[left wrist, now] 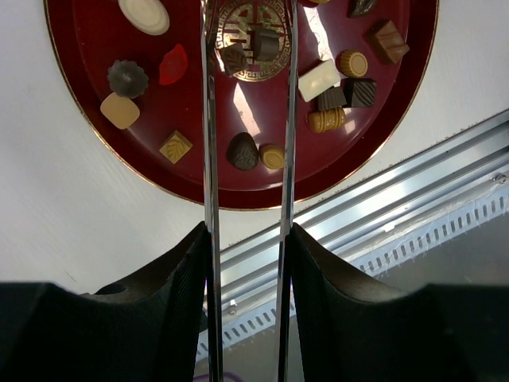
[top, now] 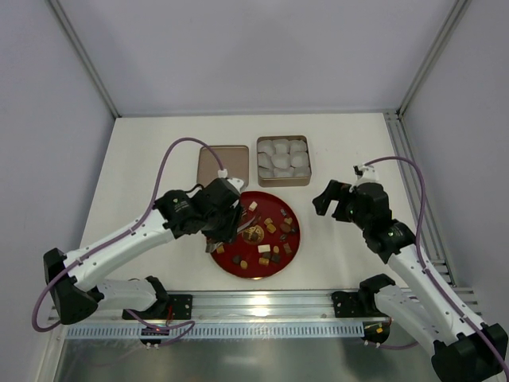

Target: Pack the chocolate

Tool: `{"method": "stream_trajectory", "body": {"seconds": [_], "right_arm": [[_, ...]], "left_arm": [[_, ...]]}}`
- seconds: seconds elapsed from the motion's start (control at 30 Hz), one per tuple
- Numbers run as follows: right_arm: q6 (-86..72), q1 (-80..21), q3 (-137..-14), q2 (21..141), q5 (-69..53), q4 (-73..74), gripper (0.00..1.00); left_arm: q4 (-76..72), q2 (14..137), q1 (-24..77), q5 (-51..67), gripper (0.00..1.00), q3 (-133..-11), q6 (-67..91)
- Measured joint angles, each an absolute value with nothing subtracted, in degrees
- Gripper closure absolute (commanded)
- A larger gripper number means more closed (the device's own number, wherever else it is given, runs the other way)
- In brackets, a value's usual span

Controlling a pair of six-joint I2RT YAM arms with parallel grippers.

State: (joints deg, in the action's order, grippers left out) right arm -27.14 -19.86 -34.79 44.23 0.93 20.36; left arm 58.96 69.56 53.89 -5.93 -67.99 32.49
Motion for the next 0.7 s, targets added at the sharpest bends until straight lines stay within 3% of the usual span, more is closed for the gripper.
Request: {"method": "stream_trajectory", "body": {"seconds": [0.7], "right_arm": [[-27.38, -19.86, -32.67, 43.20, 1.39, 21.10, 0.00]], "left_arm": [[57.49, 73.54, 58.17, -5.52, 0.62, -66.96, 34.09]]}}
